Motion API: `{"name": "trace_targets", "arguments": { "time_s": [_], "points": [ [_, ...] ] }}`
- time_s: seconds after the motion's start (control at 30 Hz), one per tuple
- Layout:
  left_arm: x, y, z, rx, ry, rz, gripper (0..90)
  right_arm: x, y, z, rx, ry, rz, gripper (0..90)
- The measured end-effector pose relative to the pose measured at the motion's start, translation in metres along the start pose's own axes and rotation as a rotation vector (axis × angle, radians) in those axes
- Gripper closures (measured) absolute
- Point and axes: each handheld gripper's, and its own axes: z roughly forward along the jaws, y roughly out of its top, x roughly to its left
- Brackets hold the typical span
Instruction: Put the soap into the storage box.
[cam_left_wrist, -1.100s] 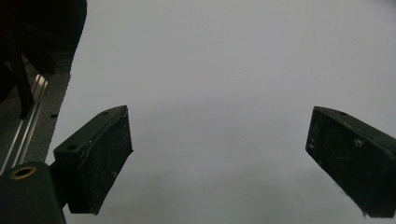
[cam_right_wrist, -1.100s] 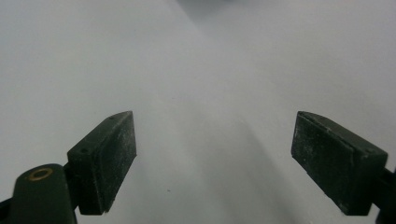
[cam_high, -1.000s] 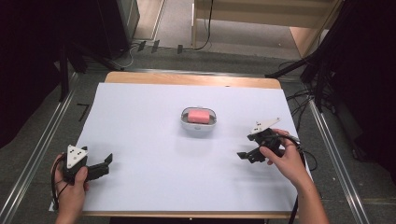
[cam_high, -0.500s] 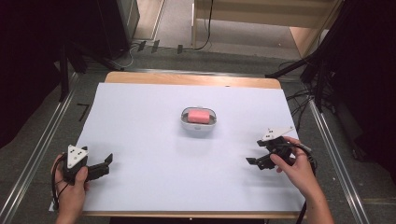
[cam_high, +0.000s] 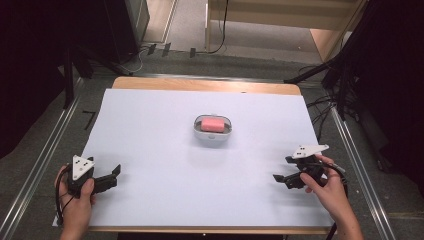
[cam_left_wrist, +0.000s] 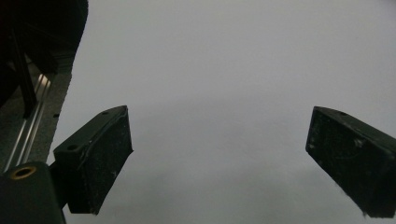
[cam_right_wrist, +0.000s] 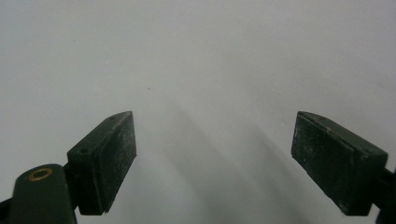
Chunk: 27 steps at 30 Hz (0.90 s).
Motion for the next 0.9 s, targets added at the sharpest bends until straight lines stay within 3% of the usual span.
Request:
{"name": "trace_targets", "arguments": {
  "time_s": [0.9],
  "points": [
    [0.000,0.000,0.000,0.000,0.004,-0.003,7.6,-0.010,-0.045,-0.022,-0.061,-0.056,0.090,14.6]
  ]
}}
